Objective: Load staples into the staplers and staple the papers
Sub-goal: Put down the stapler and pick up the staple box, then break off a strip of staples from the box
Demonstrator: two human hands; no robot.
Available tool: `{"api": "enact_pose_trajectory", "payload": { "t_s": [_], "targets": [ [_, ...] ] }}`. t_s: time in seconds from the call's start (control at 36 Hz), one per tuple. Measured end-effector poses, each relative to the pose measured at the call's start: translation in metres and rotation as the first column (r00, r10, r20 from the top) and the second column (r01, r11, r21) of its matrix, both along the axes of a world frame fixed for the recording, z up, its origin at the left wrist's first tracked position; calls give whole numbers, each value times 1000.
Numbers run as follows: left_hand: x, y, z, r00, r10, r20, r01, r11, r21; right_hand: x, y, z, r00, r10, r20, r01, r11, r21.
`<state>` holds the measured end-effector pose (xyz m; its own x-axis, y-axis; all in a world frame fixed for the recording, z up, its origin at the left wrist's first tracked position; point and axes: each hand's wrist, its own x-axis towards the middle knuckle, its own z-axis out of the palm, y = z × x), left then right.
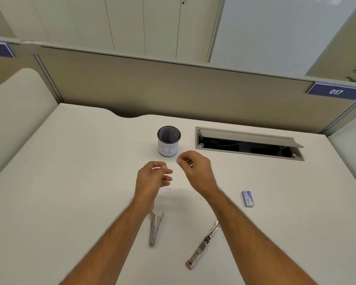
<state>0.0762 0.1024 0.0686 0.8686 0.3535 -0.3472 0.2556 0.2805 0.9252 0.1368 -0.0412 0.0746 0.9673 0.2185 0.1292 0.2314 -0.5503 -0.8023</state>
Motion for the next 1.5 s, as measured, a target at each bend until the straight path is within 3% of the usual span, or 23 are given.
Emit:
{"api": "enact_pose_trajectory", "payload": {
  "t_s": [0.25, 0.61, 0.89, 1.08, 1.31, 1.5],
  "targets": [
    [35, 35, -5, 999, 36, -6, -35, 991, 129, 77, 46, -14, 993, -94, 68, 98, 994, -58],
    [61, 36, -18, 997, 21, -73, -10, 988, 155, 110, 63, -36, 985, -149, 88, 161, 975, -154],
    [50, 9, -10, 996, -22, -88, 41, 975, 217, 64, 12, -34, 962, -256, 97, 264, 962, -73],
    [18, -34, -9, 989, -116, -93, 136, 959, 249, 16, -44, -42, 949, -316, 7, 315, 941, -126],
    [-21, -77, -22, 973, -203, -107, 225, 940, 258, -21, -120, -60, 851, -512, -117, 476, 846, -242],
    [-39, -118, -31, 961, -254, -111, 276, 917, 288, -40, -162, -79, 800, -574, -175, 521, 809, -273]
  ]
}}
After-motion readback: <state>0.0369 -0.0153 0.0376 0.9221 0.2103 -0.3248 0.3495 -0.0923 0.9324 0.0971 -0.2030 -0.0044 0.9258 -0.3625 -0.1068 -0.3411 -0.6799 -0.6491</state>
